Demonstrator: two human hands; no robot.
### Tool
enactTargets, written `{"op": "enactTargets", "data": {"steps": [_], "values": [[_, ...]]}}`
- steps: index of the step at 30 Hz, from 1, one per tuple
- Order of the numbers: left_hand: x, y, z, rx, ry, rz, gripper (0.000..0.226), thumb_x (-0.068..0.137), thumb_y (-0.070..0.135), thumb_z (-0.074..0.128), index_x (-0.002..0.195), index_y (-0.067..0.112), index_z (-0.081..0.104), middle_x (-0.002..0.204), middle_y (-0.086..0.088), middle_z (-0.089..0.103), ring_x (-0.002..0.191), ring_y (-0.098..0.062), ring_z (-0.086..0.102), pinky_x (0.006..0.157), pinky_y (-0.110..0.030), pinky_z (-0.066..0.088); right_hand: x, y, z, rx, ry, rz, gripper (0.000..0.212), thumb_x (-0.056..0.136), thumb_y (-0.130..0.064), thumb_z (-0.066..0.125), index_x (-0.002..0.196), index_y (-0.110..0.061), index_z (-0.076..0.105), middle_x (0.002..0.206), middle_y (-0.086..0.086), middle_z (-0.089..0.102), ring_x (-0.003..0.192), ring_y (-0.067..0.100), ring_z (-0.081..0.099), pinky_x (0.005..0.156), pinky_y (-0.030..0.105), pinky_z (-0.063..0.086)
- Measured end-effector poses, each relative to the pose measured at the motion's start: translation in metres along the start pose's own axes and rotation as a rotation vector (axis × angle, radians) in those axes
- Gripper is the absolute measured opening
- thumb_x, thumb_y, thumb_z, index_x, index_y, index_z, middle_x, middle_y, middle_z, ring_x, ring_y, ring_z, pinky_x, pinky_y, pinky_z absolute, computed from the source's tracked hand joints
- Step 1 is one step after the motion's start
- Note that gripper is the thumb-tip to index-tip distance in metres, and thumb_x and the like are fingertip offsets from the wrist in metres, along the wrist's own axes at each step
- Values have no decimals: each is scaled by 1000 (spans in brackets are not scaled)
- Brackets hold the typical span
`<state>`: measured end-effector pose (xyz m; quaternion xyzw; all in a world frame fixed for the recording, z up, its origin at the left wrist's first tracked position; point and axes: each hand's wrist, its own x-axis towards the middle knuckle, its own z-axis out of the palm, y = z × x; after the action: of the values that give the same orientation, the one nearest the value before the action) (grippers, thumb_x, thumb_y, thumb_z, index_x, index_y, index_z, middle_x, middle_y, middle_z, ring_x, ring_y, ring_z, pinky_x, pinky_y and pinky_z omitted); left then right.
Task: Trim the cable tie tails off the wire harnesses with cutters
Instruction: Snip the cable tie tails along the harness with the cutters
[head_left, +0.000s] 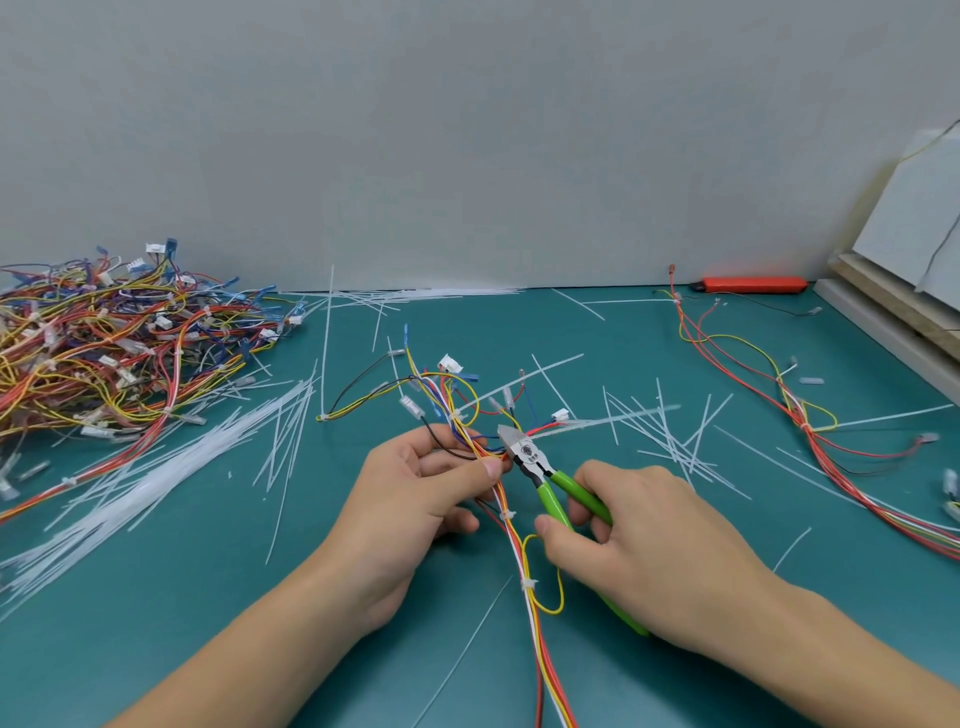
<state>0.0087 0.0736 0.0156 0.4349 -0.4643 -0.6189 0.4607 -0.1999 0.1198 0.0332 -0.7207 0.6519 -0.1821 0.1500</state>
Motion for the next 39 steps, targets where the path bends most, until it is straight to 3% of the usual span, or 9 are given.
{"op": "enactTargets", "data": {"steps": [5,9,18,26,34,39], "values": [[0,1,0,-20,-6,6,35,77,15,83,106,4,67,101,-15,78,72,-19,68,50,-22,48,-1,-1,0,24,-12,1,58,67,-85,31,78,-32,51,81,-30,62,62,8,56,51,25,37],[0,0,-1,-5,-15,8,38,74,16,85,106,4,68,101,-16,78,72,-17,67,51,-22,49,-1,-3,0,39,15,26,60,62,-89,41,79,-32,54,69,-8,62,62,8,57,54,28,42],[0,0,-2,-17,-12,3,31,80,8,84,106,4,68,97,-17,77,72,-19,67,50,-23,48,-1,-3,1,41,15,41,61,60,-91,43,84,-36,54,76,-11,62,67,4,58,55,26,41],[-1,2,0,-12,-12,4,36,72,18,83,103,7,68,102,-18,77,72,-17,66,51,-23,49,-1,-2,2,75,11,52,60,60,-90,45,84,-36,55,76,-15,62,69,3,59,58,26,46],[-2,3,2,-27,-1,11,27,82,4,79,104,7,64,96,-19,77,71,-19,68,49,-22,48,1,-2,4,198,14,88,54,60,-84,52,84,-36,57,78,-19,65,71,3,62,68,34,55],[-3,4,4,-24,7,27,33,74,12,83,100,10,65,97,-18,77,72,-18,68,50,-21,47,2,1,5,218,-4,72,52,62,-83,51,84,-36,56,79,-24,66,70,3,62,66,32,54]]}}
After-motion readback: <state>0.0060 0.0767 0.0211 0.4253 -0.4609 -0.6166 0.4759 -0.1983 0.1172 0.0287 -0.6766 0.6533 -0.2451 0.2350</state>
